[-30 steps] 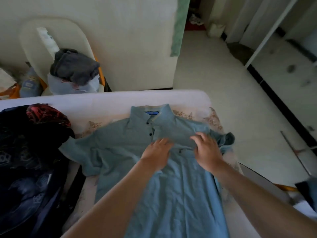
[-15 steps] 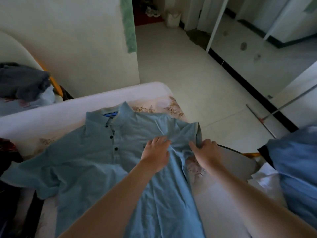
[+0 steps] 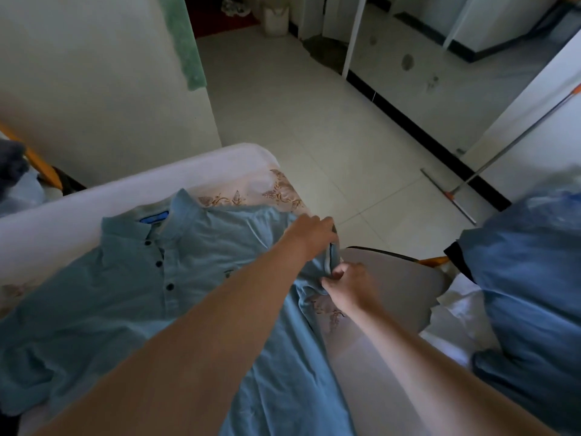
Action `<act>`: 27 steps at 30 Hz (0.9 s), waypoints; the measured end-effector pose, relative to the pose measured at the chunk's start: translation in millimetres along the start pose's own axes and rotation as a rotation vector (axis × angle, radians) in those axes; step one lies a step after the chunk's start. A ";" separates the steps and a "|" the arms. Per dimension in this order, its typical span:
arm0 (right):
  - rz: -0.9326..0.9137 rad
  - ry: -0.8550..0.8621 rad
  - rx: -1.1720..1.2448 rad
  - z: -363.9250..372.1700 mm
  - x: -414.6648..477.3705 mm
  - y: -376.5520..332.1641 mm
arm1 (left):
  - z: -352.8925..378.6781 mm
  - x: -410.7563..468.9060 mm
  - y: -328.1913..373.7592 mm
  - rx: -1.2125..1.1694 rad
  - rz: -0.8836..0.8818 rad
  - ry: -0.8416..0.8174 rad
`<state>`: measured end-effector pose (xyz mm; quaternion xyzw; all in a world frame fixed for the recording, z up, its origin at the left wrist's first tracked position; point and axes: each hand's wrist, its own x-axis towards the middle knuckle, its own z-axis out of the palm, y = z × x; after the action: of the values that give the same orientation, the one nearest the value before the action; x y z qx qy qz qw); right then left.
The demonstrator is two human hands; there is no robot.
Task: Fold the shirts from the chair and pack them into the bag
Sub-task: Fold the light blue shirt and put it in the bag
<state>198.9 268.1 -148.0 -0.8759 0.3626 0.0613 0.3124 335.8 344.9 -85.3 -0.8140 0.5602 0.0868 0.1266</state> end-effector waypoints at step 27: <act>-0.815 -0.212 -0.330 22.8 -71.9 -90.3 | 73.5 -206.5 -42.8 -0.681 -0.908 0.314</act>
<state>209.9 373.4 -96.7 -0.9742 -0.0603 0.0796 0.2024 302.0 565.6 -92.2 -0.9703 0.1079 0.0775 -0.2019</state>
